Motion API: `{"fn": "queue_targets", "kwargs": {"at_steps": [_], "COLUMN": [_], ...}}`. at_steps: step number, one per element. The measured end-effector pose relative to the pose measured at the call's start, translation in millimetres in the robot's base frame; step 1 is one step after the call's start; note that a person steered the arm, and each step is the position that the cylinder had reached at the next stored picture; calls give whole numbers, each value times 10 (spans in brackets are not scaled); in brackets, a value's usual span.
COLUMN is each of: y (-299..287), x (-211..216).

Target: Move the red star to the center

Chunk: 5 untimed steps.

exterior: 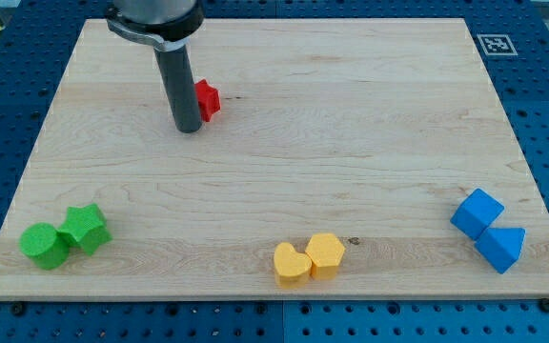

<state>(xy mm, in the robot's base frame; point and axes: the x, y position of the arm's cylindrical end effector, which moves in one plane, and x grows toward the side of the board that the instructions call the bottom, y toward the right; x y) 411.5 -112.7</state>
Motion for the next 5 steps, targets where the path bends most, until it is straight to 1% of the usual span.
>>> {"fn": "queue_targets", "kwargs": {"at_steps": [2, 3, 4, 5], "y": [-588, -482, -430, -36], "x": [-47, -439, -466, -465]}}
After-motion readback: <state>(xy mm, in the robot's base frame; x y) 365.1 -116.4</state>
